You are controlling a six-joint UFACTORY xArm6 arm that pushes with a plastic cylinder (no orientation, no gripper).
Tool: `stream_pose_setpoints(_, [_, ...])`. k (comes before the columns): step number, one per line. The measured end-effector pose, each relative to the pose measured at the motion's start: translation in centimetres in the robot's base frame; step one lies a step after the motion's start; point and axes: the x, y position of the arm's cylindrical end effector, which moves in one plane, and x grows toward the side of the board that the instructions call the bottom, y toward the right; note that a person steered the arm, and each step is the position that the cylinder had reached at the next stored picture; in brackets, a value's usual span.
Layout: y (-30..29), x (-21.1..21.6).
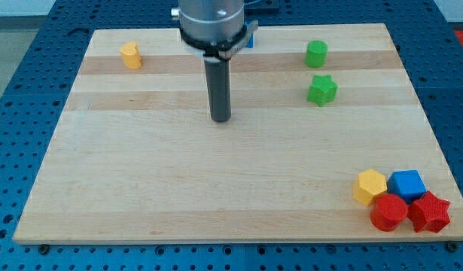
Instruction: Point your arm at the green star
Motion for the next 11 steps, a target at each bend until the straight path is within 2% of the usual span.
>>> stream_pose_setpoints(1, [1.2,-3.8])
stream_pose_setpoints(2, [3.8,-3.8])
stream_pose_setpoints(3, [4.1,-4.1])
stream_pose_setpoints(4, [5.2,-6.5])
stream_pose_setpoints(6, [11.2,-6.9])
stream_pose_setpoints(9, [11.5,-5.0])
stream_pose_setpoints(10, [12.6,-6.2])
stream_pose_setpoints(11, [15.2,-5.4])
